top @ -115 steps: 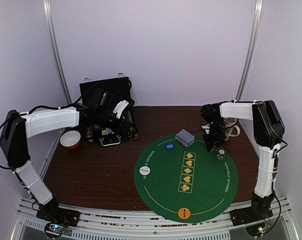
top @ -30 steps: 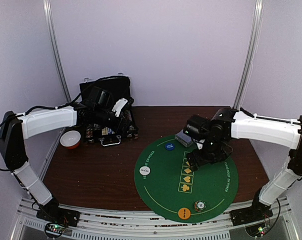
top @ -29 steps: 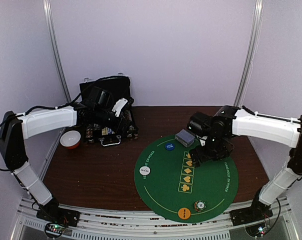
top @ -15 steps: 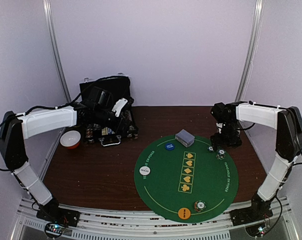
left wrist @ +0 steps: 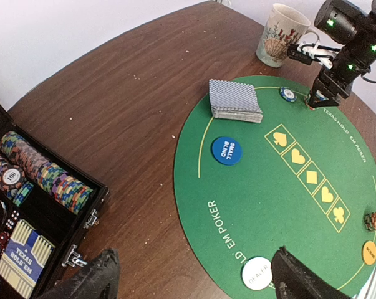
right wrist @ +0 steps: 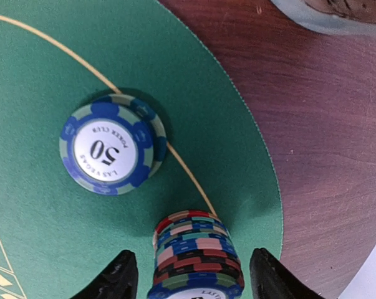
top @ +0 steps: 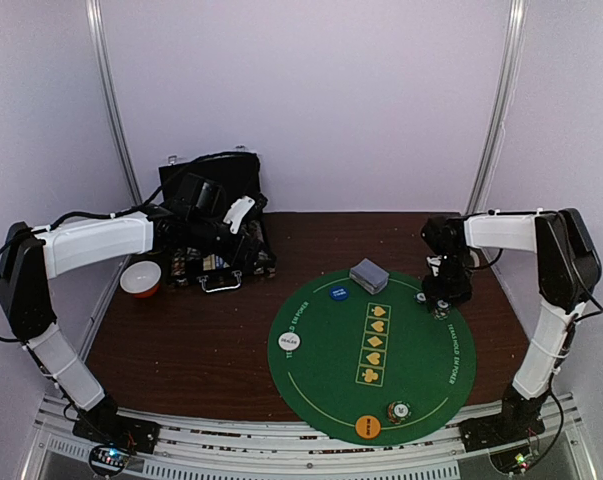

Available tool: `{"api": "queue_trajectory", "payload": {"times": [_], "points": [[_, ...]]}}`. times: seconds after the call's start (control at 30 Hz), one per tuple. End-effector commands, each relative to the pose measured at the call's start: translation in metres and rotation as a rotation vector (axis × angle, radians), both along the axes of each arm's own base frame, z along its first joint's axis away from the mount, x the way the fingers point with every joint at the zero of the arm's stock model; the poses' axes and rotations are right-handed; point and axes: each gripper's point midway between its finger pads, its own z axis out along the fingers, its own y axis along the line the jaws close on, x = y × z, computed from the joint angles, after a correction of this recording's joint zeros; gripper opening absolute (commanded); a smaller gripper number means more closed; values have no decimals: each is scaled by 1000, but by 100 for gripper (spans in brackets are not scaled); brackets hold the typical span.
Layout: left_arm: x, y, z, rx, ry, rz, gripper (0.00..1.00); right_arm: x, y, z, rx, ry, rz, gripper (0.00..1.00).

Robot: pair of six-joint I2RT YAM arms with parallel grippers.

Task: Distribute texas hold em gaming equipment
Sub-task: Pick up the pile of poker chips from the pile of poker chips, then place the poker chips pile at the big blind area.

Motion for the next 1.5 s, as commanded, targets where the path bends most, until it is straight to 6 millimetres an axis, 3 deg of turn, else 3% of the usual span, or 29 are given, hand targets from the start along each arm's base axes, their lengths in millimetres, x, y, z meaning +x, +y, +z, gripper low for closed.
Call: {"api": "queue_trajectory", "payload": {"times": [0.0,0.13,0.37,0.47,0.63,0.73,0.83,1.0,1.13,1.23,1.47], "points": [[8,0,18,-21,-55,8,87,-6,-6,-1,-10,15,-6,59],[8,0,19,-23,-55,6,87,-11,-8,-3,-15,26,-8,50],[8,0,20,-26,-59,5,87,-8,-9,15,-22,7,-6,7],[7,-1,22,-30,-59,-1,87,-8,-7,30,-19,-5,2,0],[7,0,23,-31,-62,1,87,-18,0,62,-22,-39,19,0],[6,0,24,-32,-64,0,87,-45,18,71,-8,-29,56,0],[6,0,26,-34,-67,1,88,-90,30,69,-20,11,77,0],[5,-1,27,-40,-66,-5,88,-164,68,50,98,64,61,0],[4,-2,27,-46,-58,-10,88,-204,89,28,151,100,56,0],[4,-2,28,-47,-60,-11,88,-222,107,14,208,116,58,0],[3,-1,32,-51,-66,-8,88,-235,89,-21,124,145,59,0]]}}
